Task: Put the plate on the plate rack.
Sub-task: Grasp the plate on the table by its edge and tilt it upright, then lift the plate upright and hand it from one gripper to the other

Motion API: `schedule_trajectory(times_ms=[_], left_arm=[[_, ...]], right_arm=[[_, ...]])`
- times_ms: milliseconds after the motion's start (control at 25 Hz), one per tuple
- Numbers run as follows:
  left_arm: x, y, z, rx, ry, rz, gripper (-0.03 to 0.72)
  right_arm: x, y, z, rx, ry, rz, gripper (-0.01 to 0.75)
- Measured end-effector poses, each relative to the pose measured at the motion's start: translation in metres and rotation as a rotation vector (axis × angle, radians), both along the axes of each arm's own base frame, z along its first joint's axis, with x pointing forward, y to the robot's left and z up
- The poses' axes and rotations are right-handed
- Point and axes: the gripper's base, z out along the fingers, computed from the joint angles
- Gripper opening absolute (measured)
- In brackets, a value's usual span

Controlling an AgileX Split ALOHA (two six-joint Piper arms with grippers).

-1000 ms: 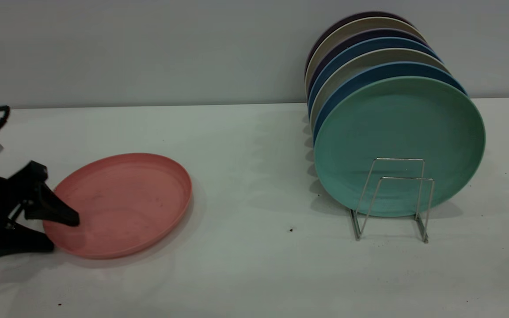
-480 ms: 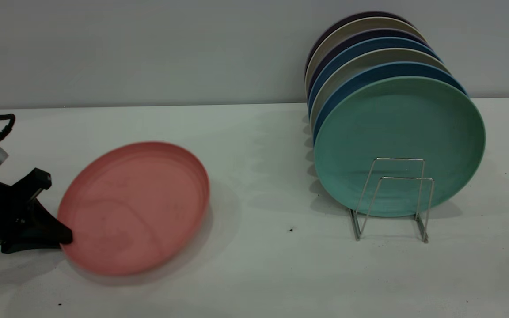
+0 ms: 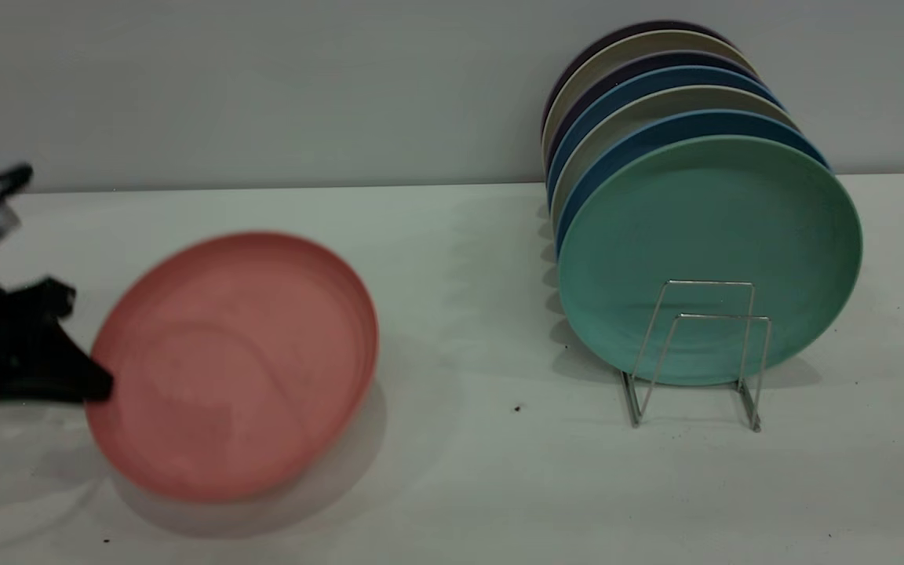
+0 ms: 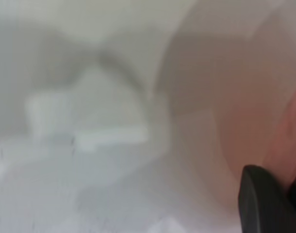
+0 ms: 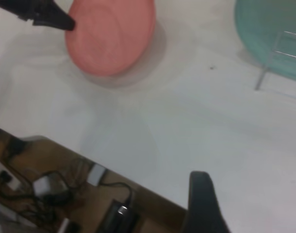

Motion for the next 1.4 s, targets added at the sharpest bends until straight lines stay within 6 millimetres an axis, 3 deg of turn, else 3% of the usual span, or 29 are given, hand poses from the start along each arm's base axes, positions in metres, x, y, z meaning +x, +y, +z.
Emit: schedule_trajectory(times_ms=[280,560,880,1400], left_arm=[[0.007,-0.031,0.054,0.075,-0.198,-0.206,0.014],[0.004,-0.044,0.080,0.062,-0.271,-0.268,0.014],[0.000,-0.047,0.094,0.037,-0.300,-0.289,0.014],[-0.003,-0.049,0.093,0.002,-0.277,-0.276,0.014]], right_arm=[[0.011,0.007,0.002,0.096,0.055,0.046,0.540],[0.038,0.014,-0.002,0.157,0.112,0.116,0.540],[0.073,0.018,-0.015,0.203,0.176,0.170,0.540],[0.109,0.023,-0.038,0.275,0.240,0.219,0.540]])
